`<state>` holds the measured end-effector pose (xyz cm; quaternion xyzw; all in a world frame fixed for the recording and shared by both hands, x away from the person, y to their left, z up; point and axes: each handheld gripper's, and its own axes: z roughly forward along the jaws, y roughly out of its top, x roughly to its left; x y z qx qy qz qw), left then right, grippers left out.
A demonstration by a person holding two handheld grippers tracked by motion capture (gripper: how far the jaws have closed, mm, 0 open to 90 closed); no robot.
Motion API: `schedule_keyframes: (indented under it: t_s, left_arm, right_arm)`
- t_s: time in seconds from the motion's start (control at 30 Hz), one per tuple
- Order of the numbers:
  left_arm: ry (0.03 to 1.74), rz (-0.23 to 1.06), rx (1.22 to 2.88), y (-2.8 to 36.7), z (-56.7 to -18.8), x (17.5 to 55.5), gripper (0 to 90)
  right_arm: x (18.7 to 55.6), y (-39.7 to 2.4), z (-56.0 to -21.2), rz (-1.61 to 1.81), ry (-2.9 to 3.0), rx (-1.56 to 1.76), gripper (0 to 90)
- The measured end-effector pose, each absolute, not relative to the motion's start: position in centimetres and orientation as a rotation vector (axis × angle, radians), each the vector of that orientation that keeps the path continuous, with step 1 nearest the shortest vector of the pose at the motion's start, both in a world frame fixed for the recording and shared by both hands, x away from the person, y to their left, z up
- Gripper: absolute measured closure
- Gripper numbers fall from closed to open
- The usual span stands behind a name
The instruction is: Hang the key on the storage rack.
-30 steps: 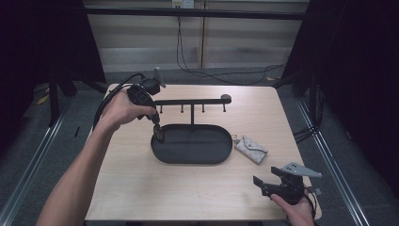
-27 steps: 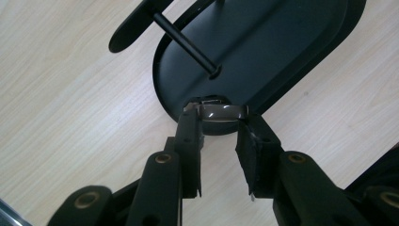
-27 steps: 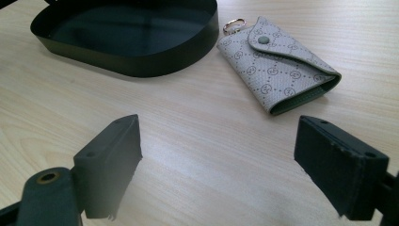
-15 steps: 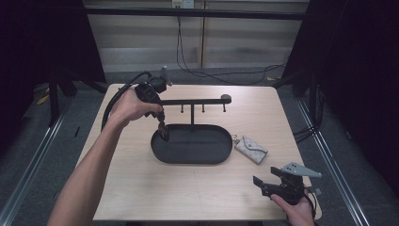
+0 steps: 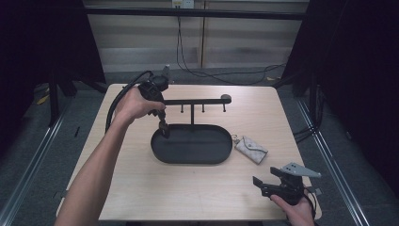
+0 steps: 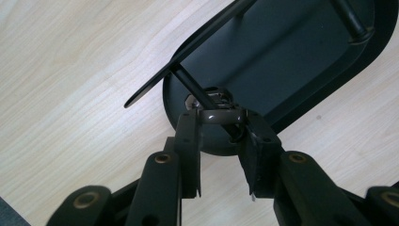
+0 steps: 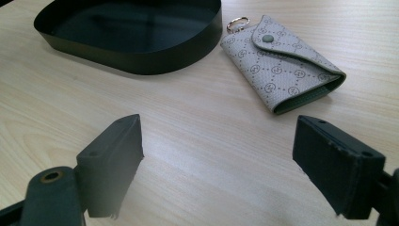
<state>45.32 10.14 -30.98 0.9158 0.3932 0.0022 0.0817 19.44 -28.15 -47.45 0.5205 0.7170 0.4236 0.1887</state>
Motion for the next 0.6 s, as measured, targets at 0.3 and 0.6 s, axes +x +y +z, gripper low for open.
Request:
schedule_keyframes:
  t_s: [0.3,0.6]
  left_arm:
    - [1.241,0.027,2.748,9.70,-31.46,45.26,50.0]
    - [1.244,0.032,2.686,10.48,-31.38,45.07,37.2]
  right_arm:
    - [19.49,-28.05,-47.46,1.184,2.020,1.463,16.5]
    - [19.62,-28.13,-47.49,1.182,2.006,1.476,16.4]
